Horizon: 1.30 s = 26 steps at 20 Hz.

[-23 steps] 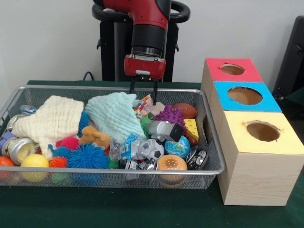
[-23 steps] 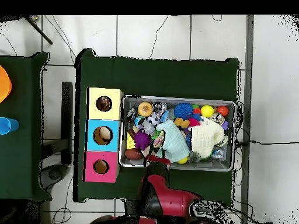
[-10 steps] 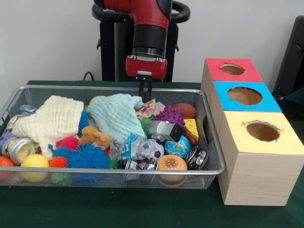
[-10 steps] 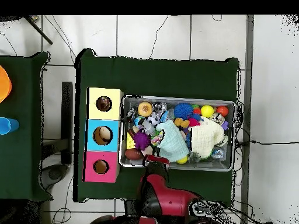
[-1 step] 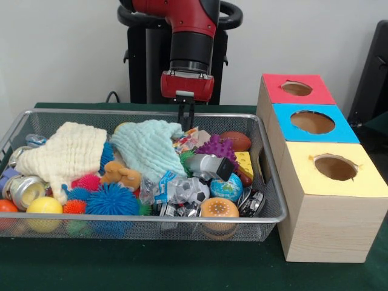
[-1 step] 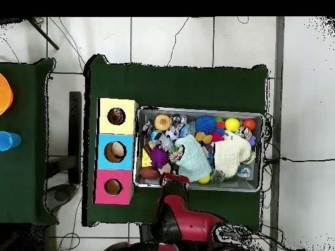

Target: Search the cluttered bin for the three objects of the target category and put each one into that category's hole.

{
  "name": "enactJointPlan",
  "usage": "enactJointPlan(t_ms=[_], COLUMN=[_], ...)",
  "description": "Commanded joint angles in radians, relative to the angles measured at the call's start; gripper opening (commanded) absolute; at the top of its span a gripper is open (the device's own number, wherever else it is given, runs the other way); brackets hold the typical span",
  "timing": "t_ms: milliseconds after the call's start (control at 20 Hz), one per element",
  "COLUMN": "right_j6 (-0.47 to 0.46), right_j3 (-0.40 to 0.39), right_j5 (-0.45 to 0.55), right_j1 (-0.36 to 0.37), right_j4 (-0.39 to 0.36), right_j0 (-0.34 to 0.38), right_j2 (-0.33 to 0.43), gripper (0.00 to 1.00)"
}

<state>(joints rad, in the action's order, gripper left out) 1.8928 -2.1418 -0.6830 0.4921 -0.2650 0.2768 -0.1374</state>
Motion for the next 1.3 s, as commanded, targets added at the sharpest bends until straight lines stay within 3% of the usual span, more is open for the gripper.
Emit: enactJointPlan(t_ms=[50, 550, 1100, 1300], right_j6=[0.16, 0.085, 0.051, 0.029], right_j3=[0.077, 0.065, 0.092, 0.083], right_j5=[0.217, 0.44, 0.561, 0.589], right_j1=[0.074, 0.137, 0.152, 0.152], right_j4=[-0.036, -0.104, -0.155, -0.194], right_j0=[0.089, 0.184, 0.255, 0.315], right_j2=[0.145, 0.232, 0.317, 0.359], gripper=[0.0, 0.0, 0.0, 0.0])
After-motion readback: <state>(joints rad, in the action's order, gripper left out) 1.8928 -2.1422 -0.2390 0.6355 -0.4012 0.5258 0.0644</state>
